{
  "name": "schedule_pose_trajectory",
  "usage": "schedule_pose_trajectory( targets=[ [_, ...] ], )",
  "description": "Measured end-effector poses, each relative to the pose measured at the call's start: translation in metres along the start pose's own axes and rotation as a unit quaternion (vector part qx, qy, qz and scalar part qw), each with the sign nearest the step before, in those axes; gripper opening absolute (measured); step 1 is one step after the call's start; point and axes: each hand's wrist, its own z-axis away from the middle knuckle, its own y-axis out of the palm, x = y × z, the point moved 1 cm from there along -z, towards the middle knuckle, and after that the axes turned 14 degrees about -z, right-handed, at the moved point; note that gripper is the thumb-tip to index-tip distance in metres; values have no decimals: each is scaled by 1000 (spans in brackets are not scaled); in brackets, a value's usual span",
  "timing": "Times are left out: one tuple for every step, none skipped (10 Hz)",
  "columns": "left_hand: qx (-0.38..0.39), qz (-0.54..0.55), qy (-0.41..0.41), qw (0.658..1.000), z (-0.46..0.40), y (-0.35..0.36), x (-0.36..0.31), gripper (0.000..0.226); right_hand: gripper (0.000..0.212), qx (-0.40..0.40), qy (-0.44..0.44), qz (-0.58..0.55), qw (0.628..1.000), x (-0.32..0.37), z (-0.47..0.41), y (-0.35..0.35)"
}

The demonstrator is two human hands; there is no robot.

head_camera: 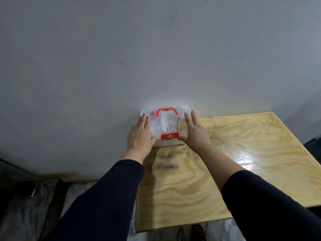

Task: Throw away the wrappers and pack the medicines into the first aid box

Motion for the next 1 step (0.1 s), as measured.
schedule_pose_trajectory(
  targets=[
    [-6, 21, 0, 1000, 16, -1, 8, 92, 100, 34, -7, 9, 999, 9, 0, -27]
  ],
)
